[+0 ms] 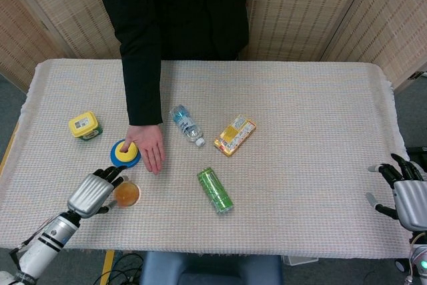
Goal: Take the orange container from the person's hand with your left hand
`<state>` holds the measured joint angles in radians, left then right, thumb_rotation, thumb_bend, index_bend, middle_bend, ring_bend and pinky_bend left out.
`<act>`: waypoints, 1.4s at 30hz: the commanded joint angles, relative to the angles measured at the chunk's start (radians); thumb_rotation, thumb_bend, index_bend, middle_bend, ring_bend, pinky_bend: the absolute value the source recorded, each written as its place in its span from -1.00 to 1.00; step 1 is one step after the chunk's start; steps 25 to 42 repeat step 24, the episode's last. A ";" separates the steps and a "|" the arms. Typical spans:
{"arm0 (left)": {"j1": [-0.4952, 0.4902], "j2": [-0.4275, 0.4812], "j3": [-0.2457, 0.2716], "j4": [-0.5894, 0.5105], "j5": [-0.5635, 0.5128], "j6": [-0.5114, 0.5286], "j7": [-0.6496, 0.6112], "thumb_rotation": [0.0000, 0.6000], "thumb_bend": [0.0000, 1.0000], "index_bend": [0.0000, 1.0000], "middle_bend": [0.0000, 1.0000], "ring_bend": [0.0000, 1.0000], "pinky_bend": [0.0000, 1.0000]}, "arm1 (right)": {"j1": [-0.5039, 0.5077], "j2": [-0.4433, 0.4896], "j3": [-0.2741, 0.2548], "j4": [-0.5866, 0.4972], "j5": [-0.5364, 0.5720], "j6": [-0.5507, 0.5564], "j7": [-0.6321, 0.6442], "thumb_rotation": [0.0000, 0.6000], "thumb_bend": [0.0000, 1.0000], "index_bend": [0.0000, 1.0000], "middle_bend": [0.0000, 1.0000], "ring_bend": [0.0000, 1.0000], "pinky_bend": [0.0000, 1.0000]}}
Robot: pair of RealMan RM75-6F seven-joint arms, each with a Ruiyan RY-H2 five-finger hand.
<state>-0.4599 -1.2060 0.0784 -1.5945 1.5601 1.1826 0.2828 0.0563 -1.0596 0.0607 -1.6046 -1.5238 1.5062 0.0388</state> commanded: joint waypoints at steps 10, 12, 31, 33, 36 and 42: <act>0.115 0.067 -0.109 -0.043 -0.197 0.153 -0.020 1.00 -0.35 -0.41 -0.71 -0.60 -0.24 | 0.013 -0.008 -0.001 0.000 -0.006 -0.016 -0.001 1.00 -0.52 -0.35 -0.33 -0.72 -0.69; 0.140 0.063 -0.127 -0.042 -0.223 0.193 -0.027 1.00 -0.34 -0.44 -0.71 -0.59 -0.24 | 0.013 -0.006 -0.002 -0.004 -0.006 -0.018 -0.004 1.00 -0.52 -0.35 -0.33 -0.72 -0.69; 0.247 0.036 -0.116 -0.024 -0.230 0.291 -0.071 1.00 -0.35 -0.49 -0.71 -0.59 -0.29 | 0.021 0.039 -0.016 -0.059 0.002 -0.061 0.038 1.00 -0.52 -0.35 -0.33 -0.72 -0.69; 0.247 0.036 -0.116 -0.024 -0.230 0.291 -0.071 1.00 -0.35 -0.49 -0.71 -0.59 -0.29 | 0.021 0.039 -0.016 -0.059 0.002 -0.061 0.038 1.00 -0.52 -0.35 -0.33 -0.72 -0.69; 0.247 0.036 -0.116 -0.024 -0.230 0.291 -0.071 1.00 -0.35 -0.49 -0.71 -0.59 -0.29 | 0.021 0.039 -0.016 -0.059 0.002 -0.061 0.038 1.00 -0.52 -0.35 -0.33 -0.72 -0.69; 0.247 0.036 -0.116 -0.024 -0.230 0.291 -0.071 1.00 -0.35 -0.49 -0.71 -0.59 -0.29 | 0.021 0.039 -0.016 -0.059 0.002 -0.061 0.038 1.00 -0.52 -0.35 -0.33 -0.72 -0.69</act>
